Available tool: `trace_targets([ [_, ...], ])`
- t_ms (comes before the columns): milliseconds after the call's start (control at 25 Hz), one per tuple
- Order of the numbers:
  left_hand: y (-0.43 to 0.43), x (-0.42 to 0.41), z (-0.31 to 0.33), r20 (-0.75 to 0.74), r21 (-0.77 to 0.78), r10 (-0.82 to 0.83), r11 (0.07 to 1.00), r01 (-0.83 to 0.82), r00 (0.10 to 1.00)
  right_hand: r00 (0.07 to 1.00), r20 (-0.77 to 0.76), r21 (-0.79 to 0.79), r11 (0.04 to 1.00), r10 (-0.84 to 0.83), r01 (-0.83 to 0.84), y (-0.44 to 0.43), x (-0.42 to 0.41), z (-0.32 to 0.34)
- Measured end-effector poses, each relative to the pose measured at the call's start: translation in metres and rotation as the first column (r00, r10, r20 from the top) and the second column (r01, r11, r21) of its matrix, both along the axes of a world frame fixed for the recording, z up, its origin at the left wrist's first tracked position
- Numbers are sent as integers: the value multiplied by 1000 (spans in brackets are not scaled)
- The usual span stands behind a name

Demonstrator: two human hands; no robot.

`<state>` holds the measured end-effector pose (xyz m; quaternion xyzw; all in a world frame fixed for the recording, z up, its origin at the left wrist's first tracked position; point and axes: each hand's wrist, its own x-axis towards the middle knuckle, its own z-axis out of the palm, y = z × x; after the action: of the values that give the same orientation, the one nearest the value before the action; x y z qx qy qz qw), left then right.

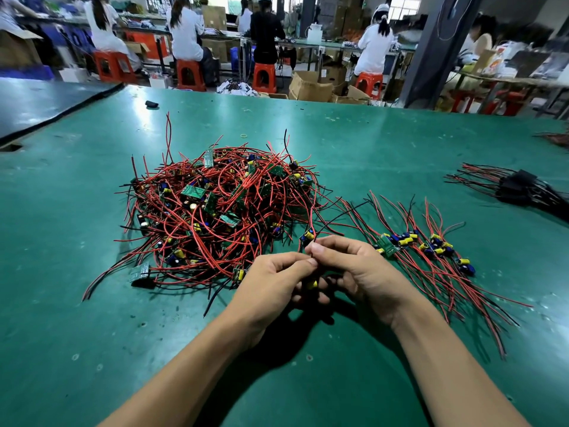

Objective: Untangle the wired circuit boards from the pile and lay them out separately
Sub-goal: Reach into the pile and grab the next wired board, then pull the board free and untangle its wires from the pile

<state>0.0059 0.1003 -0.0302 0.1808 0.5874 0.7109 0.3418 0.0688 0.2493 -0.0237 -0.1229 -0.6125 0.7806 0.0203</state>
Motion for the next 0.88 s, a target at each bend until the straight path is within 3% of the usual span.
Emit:
trace_targets([
  [160,-4,-4,2,159,89,-75,994,62,984,993,-36,-86,990,112,-114,6,2,0],
  [320,-5,-3,7,218,148,-161,980,131,962,994,-100,-168,984,40,-57,6,-2,-1],
  [520,-6,-6,0,20,23,-102,995,101,995,990,-90,96,988,-110,119,-3,-5,-8],
  [760,-6,-6,-3,-104,-89,-100,992,91,990,997,-51,224,972,-63,73,-4,-1,-6],
  [880,-6,-5,-2,-145,-105,-108,990,94,983,1000,-7,217,976,-17,18,-1,-2,-7],
])
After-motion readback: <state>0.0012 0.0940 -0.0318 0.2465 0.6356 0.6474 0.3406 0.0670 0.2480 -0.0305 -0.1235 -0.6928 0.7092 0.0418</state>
